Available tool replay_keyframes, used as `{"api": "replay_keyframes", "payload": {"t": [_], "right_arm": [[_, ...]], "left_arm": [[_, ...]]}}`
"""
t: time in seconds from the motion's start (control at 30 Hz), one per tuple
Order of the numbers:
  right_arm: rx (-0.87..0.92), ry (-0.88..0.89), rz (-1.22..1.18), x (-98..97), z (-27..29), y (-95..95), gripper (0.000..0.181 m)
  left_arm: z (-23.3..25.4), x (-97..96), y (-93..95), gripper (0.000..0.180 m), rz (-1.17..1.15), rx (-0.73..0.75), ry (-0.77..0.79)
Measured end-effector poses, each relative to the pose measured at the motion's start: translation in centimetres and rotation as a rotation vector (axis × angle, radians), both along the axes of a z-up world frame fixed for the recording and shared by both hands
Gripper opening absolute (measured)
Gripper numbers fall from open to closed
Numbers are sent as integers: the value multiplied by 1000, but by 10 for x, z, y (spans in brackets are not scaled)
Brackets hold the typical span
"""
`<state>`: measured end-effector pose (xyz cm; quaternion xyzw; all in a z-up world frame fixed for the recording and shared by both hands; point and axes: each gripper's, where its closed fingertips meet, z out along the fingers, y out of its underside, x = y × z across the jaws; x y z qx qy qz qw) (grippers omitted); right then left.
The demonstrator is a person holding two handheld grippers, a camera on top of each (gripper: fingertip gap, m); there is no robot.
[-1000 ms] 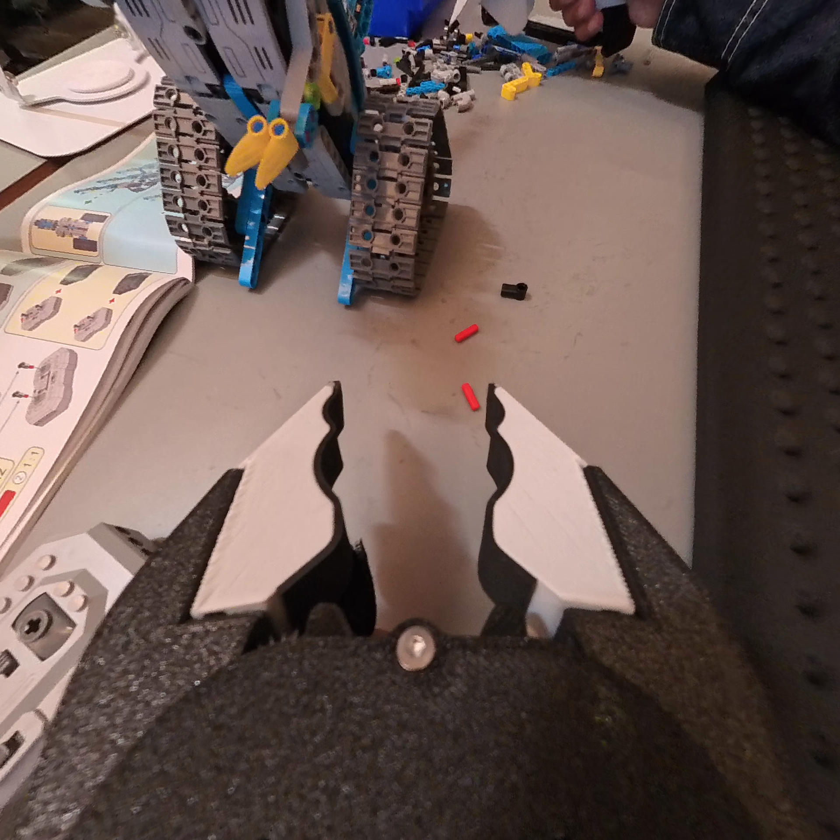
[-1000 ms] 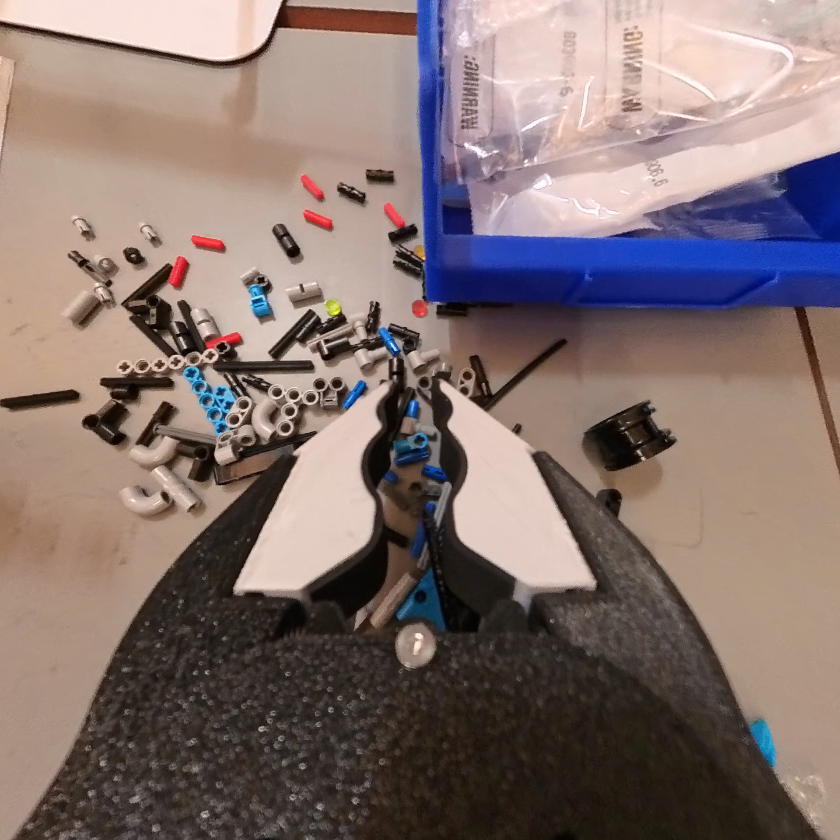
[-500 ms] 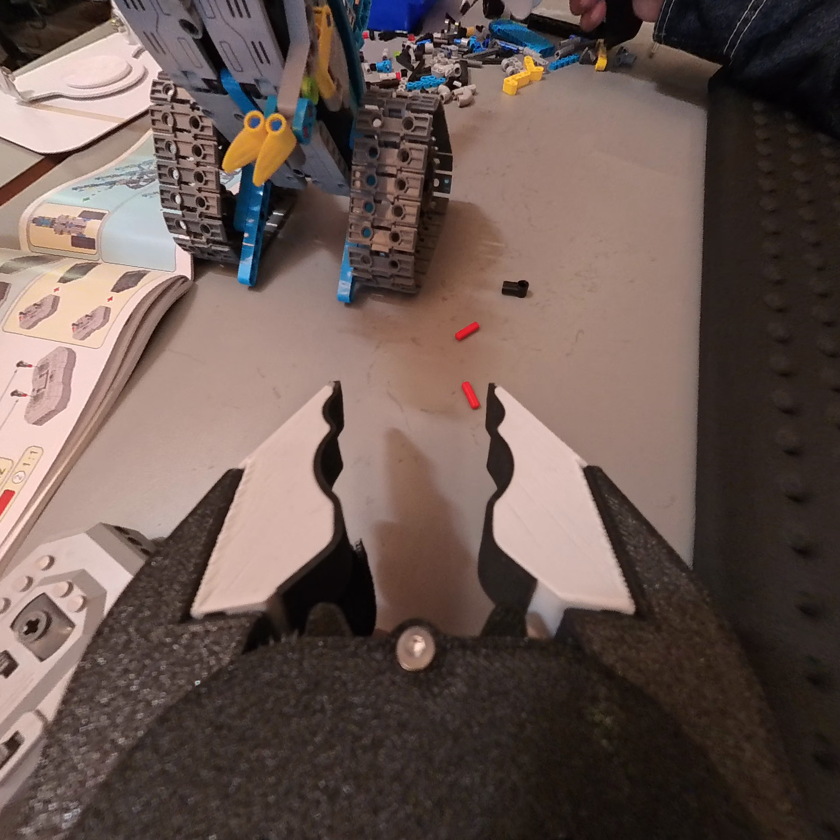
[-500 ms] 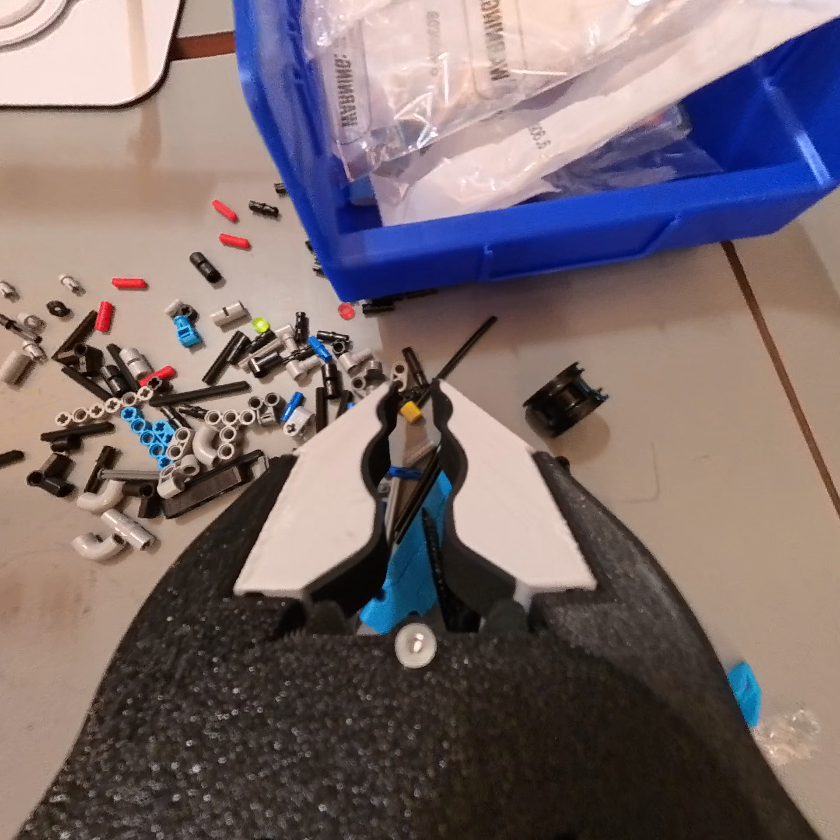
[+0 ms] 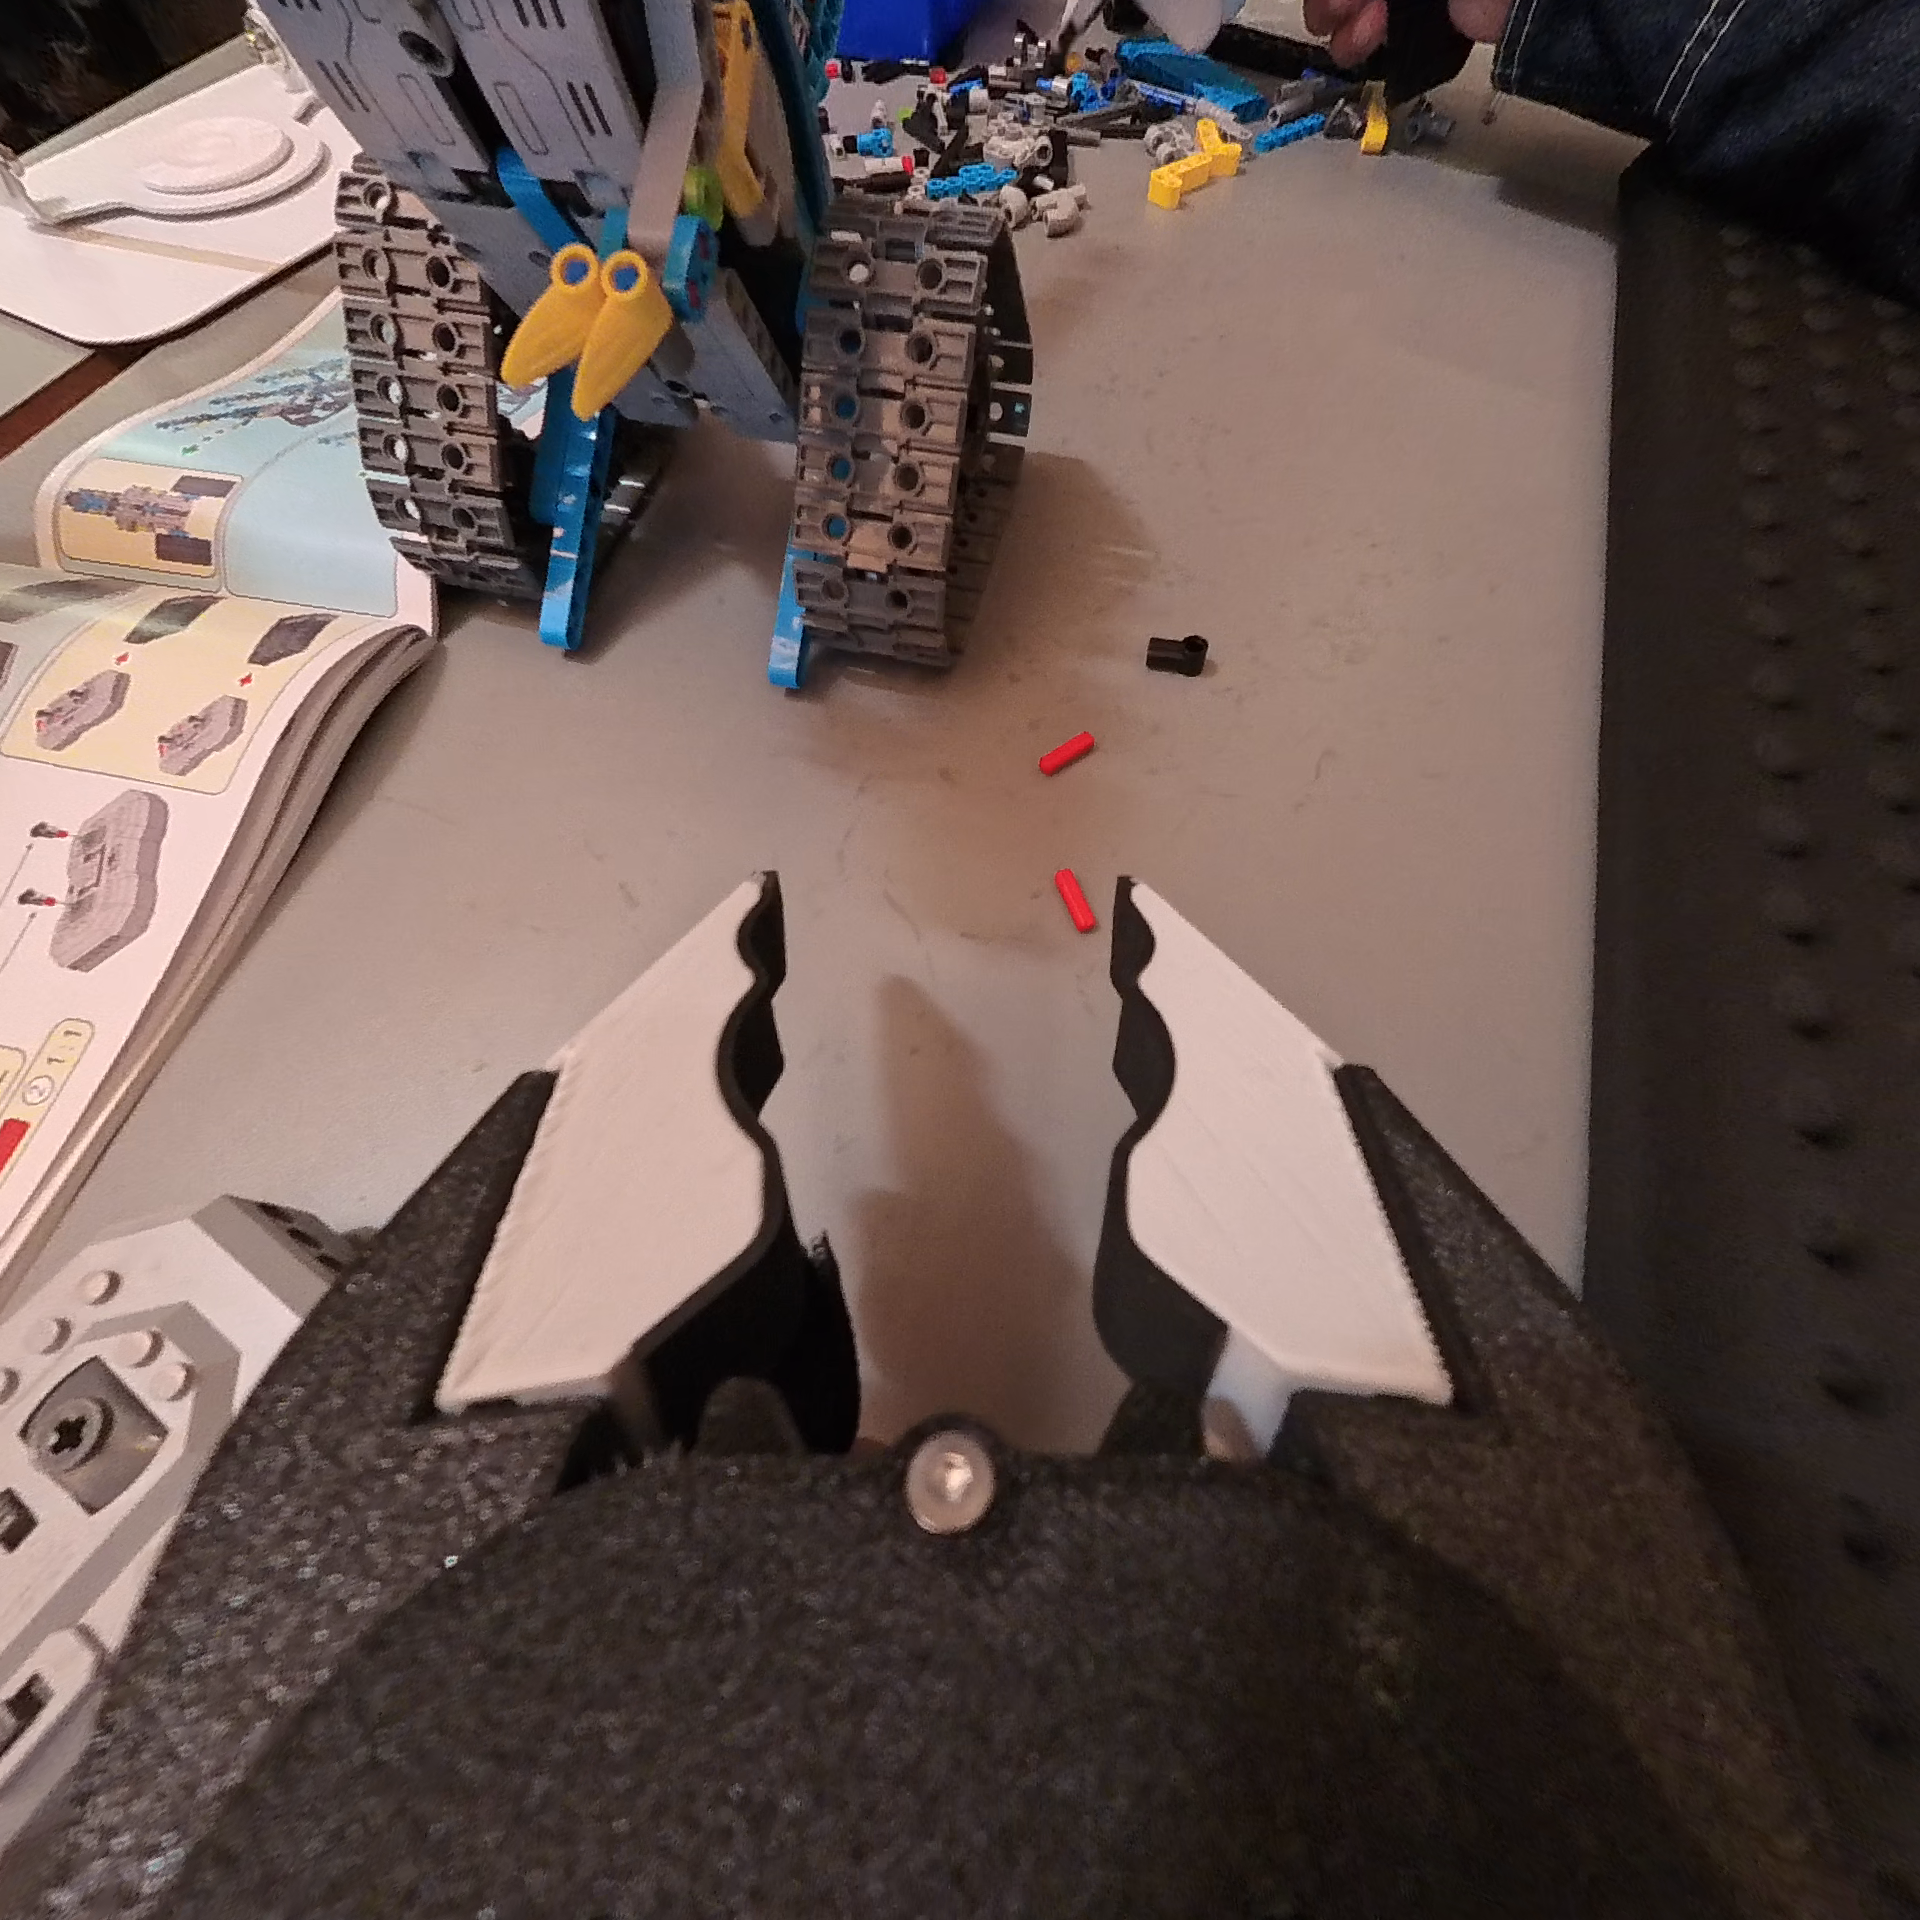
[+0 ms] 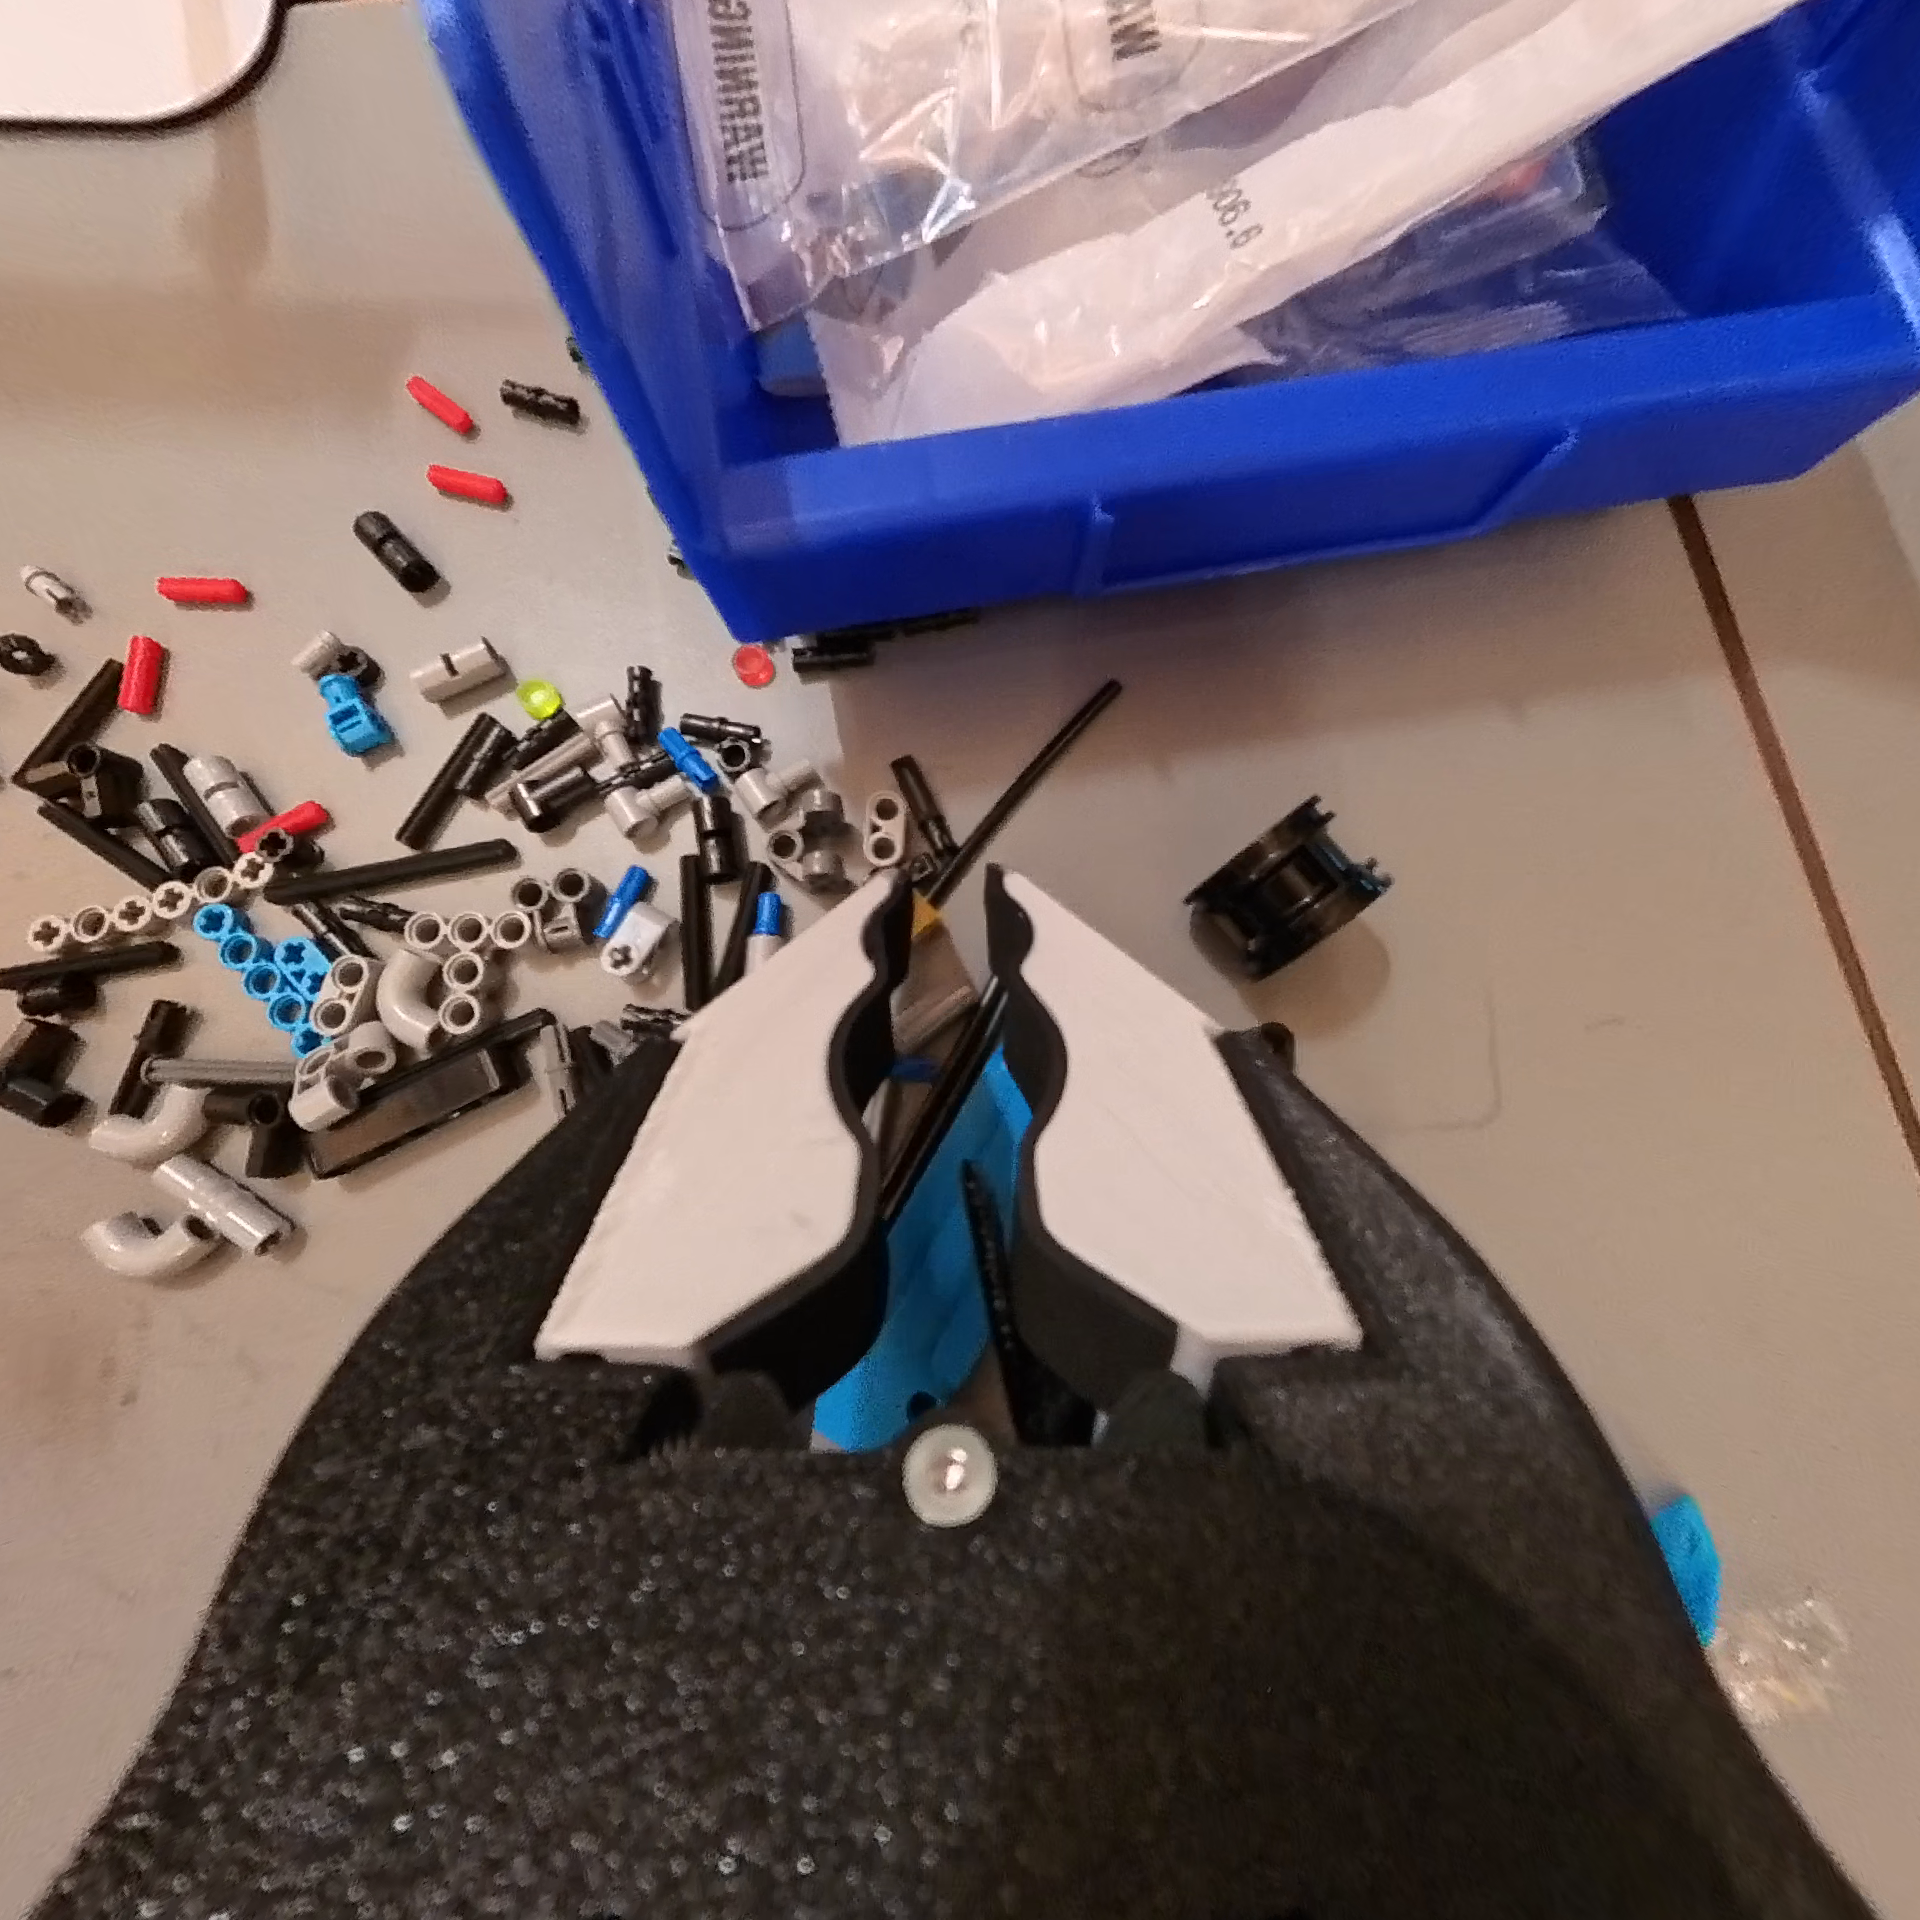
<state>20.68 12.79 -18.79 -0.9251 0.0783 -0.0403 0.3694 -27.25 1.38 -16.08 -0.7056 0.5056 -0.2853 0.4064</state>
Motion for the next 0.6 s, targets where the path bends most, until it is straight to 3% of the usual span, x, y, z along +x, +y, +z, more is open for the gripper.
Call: {"api": "replay_keyframes", "payload": {"t": [0.17, 0.4, 0.6], "right_arm": [[16, 58, 80, -20, 1, 5, 11], [150, 77, -30, 4, 27, 5, 11], [52, 121, 76, -18, 7, 4, 22]], "left_arm": [[-1, 0, -1, 62, -3, 7, 7], [-1, 0, -1, 62, -3, -1, 5], [-1, 0, -1, 62, -3, 2, 10]]}}
